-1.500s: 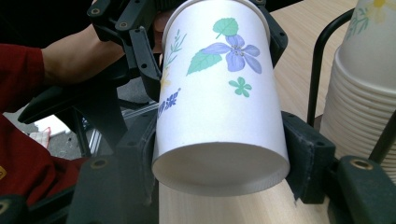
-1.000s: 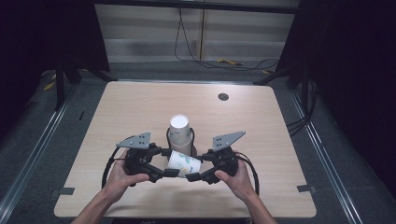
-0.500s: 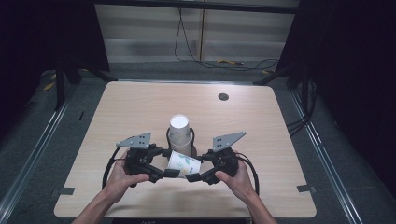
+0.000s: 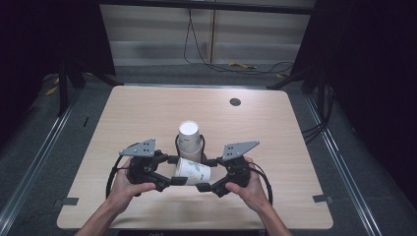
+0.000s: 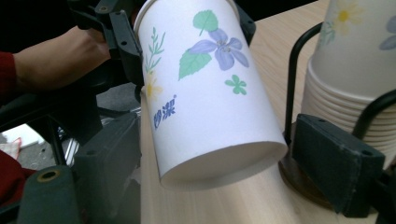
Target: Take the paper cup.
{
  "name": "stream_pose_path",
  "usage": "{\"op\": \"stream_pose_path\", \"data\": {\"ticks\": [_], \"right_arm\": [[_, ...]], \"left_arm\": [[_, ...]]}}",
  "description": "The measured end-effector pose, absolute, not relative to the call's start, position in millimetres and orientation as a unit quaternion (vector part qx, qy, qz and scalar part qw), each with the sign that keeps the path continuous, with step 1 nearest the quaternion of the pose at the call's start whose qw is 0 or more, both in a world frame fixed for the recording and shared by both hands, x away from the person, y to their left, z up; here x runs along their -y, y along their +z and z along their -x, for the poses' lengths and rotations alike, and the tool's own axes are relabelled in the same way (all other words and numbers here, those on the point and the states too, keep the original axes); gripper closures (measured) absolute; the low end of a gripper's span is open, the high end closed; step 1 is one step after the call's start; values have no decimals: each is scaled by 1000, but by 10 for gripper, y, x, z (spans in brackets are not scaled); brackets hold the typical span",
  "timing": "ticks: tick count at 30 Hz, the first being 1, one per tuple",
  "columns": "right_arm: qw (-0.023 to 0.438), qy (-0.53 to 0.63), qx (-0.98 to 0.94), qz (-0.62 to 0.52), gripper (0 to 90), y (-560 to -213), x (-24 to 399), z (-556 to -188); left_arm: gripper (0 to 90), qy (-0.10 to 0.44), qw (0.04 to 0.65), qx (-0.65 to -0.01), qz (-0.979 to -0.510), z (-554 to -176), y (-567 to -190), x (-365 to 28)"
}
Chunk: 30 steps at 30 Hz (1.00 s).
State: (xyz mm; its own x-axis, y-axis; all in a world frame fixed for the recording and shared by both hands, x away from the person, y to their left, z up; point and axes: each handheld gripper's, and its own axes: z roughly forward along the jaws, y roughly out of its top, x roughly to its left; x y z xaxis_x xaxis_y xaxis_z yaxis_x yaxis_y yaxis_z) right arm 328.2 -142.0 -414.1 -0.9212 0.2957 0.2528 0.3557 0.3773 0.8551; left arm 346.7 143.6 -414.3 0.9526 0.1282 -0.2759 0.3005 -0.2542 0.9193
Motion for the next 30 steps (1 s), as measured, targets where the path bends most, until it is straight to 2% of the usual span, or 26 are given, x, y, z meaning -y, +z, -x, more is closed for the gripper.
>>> {"op": "stream_pose_path", "data": {"ticks": [8,23,30], "right_arm": [[-1,-518,827,218,135,-4111,1497,-3234],[-75,-498,811,297,141,-4167,1676,-3253],[-92,-490,804,323,146,-4217,1751,-3249]], "left_arm": [[266,-56,590,-149,-791,-3458,-4108,-1492],[266,-23,564,-170,-808,-3485,-4121,-1698],[266,-25,554,-182,-812,-3542,-4053,-1853]]}}
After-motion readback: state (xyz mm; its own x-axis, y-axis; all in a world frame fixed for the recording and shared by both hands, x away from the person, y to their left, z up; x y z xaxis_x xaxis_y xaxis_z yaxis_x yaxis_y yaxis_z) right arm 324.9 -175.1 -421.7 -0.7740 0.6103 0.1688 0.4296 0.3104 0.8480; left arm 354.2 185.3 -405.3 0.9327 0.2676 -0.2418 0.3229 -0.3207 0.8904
